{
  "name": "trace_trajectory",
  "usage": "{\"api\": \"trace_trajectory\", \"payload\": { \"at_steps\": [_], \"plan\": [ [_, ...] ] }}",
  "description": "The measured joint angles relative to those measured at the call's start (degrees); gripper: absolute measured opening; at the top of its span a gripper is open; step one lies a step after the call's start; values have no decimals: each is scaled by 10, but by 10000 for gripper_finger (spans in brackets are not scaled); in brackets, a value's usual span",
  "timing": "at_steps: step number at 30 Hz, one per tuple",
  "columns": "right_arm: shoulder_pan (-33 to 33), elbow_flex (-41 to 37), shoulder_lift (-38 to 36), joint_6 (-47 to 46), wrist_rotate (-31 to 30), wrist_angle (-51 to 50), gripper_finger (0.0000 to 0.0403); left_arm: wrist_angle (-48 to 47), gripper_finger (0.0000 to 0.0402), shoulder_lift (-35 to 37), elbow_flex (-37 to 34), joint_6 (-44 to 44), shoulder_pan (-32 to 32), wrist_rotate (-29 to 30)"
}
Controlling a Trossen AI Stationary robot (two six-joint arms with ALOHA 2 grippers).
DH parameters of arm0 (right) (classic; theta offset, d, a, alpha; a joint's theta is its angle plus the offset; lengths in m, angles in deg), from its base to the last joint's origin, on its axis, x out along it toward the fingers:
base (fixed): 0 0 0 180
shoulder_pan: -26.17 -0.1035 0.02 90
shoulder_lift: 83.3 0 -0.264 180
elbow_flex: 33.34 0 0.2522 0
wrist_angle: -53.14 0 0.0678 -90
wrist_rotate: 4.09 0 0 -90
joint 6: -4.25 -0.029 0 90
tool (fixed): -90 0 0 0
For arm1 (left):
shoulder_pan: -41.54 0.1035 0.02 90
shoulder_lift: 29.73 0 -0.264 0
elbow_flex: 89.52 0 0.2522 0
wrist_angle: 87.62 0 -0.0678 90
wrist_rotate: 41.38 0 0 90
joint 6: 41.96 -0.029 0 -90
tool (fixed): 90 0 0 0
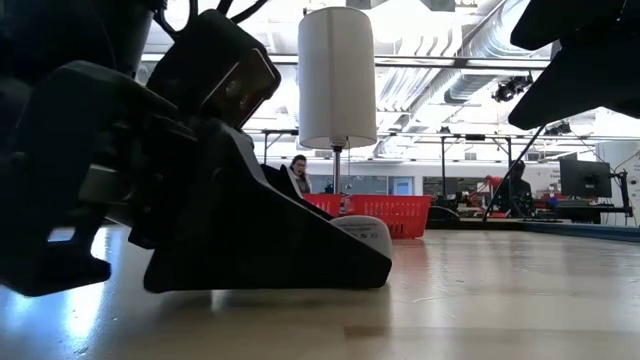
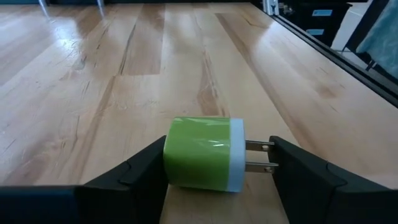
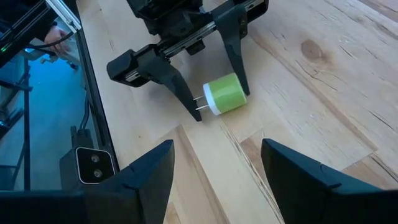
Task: Pick & Place Office items
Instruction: Put the green charger adapter into the left red bin
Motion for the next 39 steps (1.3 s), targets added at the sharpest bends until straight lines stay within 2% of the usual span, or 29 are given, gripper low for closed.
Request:
{"api": "trace_trajectory", "payload": {
  "at_steps": [5, 12, 22, 24, 31, 34, 39],
  "plan": [
    [0, 0, 0, -4, 0, 6, 229, 11, 233, 0, 0, -17, -9, 11],
    [0, 0, 0, 2, 0, 51, 229, 22, 233, 21, 0, -96, -39, 87],
    [14, 0, 0, -14, -3, 116, 229, 10, 232, 121, 0, -289, -88, 194],
    [20, 0, 0, 9, -4, 161, 229, 4, 232, 140, 0, -325, -95, 209],
    [49, 0, 0, 176, -4, 334, 229, 1, 232, 182, 0, -424, -98, 253],
    [63, 0, 0, 201, -4, 353, 229, 2, 232, 190, 0, -459, -95, 262],
    [75, 0, 0, 192, -1, 345, 229, 0, 232, 190, 0, -504, -92, 276]
  ]
}}
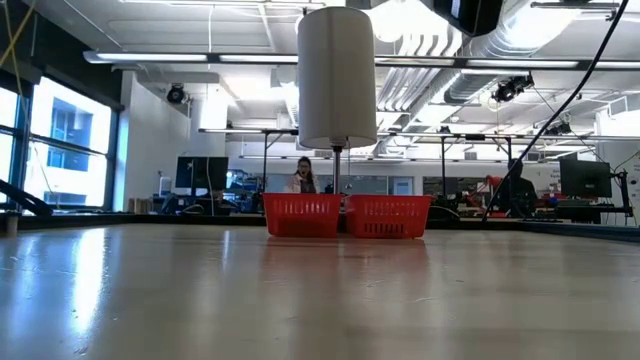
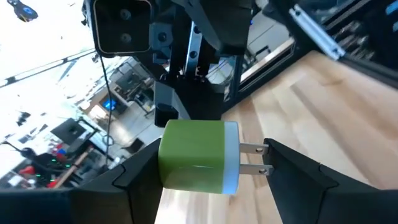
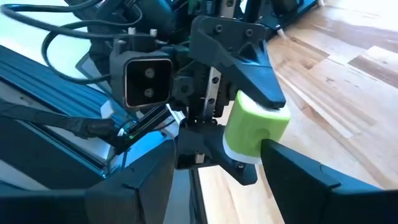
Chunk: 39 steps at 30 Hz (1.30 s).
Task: Pick & Place Office items
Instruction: Put the green charger adapter into the left red bin
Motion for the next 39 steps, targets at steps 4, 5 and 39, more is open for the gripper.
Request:
{"api": "trace_trajectory", "payload": {
  "at_steps": [4, 5, 39],
  "plan": [
    [2, 0, -4, -1, -1, -14, 229, 0, 232, 1, 0, -19, 0, 17],
    [2, 0, -7, -2, 1, -21, 229, -2, 232, 4, 0, -15, 0, 17],
    [79, 0, -12, 62, 120, -39, 228, -40, 232, 22, 1, 9, -2, 0]
  ]
}}
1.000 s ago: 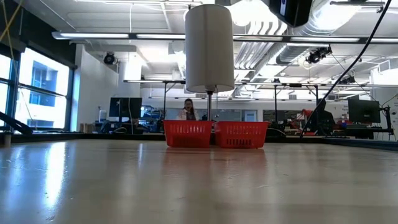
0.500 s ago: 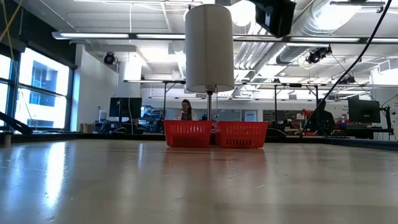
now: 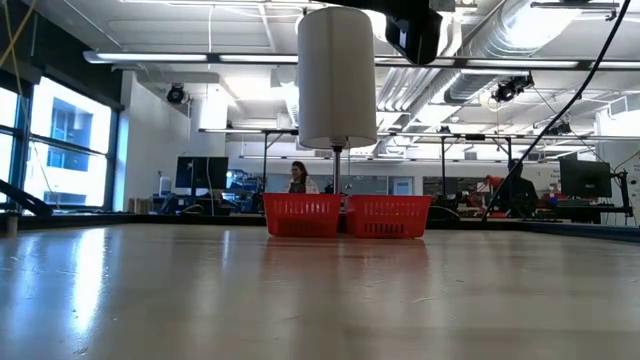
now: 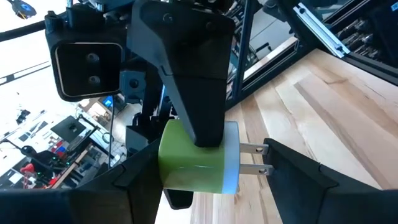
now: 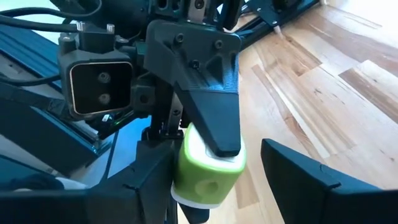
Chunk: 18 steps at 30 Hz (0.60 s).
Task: Pick & Place Office items
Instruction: Put the green charger adapter into the left red bin
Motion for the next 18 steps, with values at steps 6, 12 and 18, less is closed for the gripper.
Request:
{"api": "trace_trajectory", "payload": {
  "at_steps": [6, 12, 18],
  "plan": [
    [0, 0, 0, 11, 15, 1, 192, -1, 232, 0, 0, 2, 5, -13],
    [0, 0, 0, 12, 22, 4, 127, -4, 232, -1, 0, -15, 5, -9],
    [0, 0, 0, 28, 30, 3, 126, -3, 239, -1, 0, -36, 5, -9]
  ]
}}
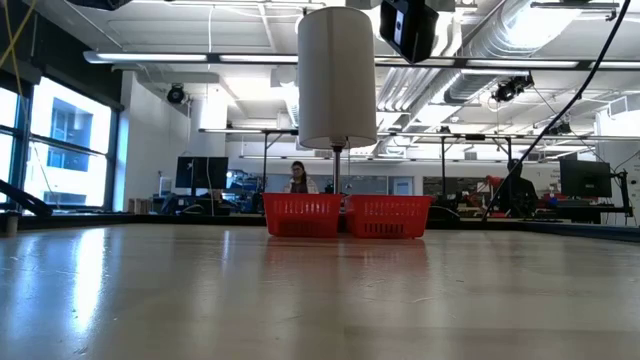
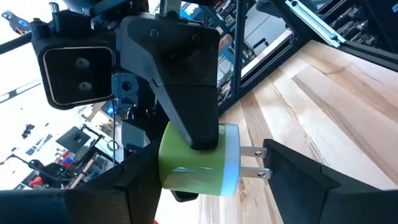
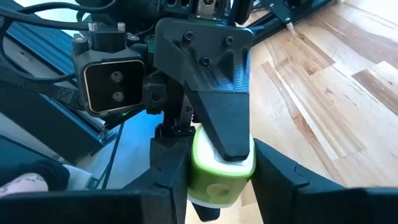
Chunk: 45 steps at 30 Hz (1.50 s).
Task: Pick & Place Office items
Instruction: Put the green charger adapter into the left red bin
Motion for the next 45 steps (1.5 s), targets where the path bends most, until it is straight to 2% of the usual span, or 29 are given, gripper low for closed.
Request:
{"api": "trace_trajectory", "payload": {
  "at_steps": [12, 27, 39, 45],
  "plan": [
    [0, 0, 0, 24, 5, -3, 125, 3, 243, 0, 0, -57, 0, 3],
    [0, 0, 0, 18, 12, -4, 125, 3, 247, 0, 0, -54, 0, 6],
    [0, 0, 0, 27, 14, -8, 122, 8, 341, 0, 0, -46, -1, 38],
    [0, -1, -4, 49, -12, -27, 121, 58, 352, 2, 1, 6, -11, 95]
  ]
}}
